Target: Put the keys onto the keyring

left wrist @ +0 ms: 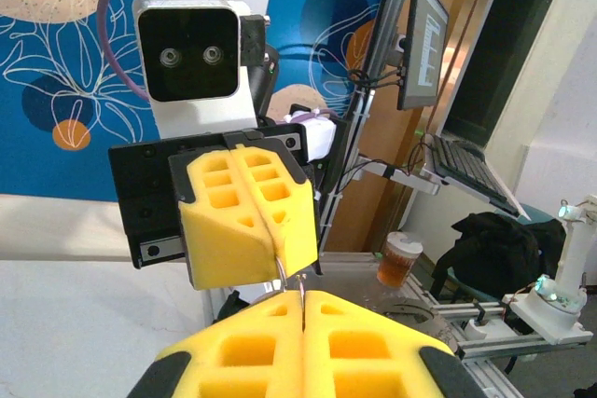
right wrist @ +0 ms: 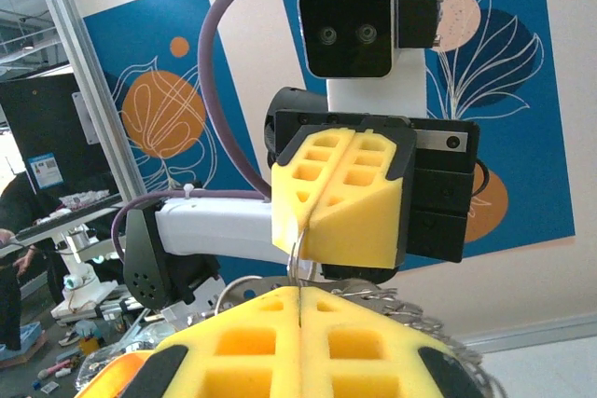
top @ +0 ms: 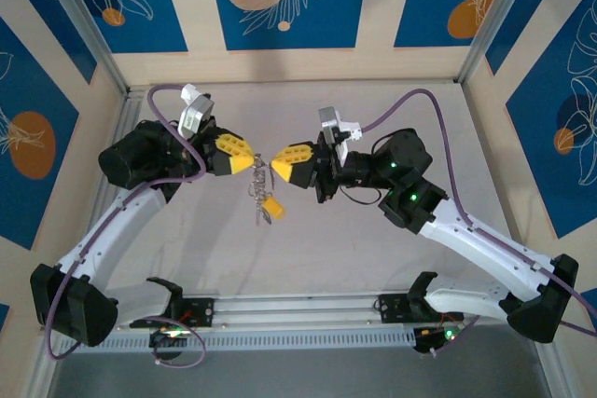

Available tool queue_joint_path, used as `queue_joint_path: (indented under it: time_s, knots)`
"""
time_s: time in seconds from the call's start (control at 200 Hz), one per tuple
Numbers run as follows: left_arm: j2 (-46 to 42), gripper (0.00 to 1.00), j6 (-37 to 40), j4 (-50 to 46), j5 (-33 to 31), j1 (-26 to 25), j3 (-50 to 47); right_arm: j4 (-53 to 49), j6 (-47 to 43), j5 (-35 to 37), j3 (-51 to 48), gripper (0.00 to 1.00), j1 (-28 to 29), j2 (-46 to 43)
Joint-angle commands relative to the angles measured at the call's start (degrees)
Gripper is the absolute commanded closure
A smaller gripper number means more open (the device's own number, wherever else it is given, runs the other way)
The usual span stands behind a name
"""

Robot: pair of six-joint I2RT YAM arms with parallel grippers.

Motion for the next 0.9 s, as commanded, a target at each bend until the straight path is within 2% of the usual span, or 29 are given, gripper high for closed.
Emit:
queue_joint_path:
  time_s: [0.0, 0.895]
  knots:
    - [-1.3, 1.0, -0.5, 3.2, -1.0, -0.5, 1.9, 2.2, -1.1, 0.8, 2.3, 1.0, 0.6, -0.3]
    - [-1.3, 1.0, -0.5, 2.9, -1.3, -0.5, 2.0, -0.5, -4.1, 5.4, 4.0, 1.0, 2.6, 0.4]
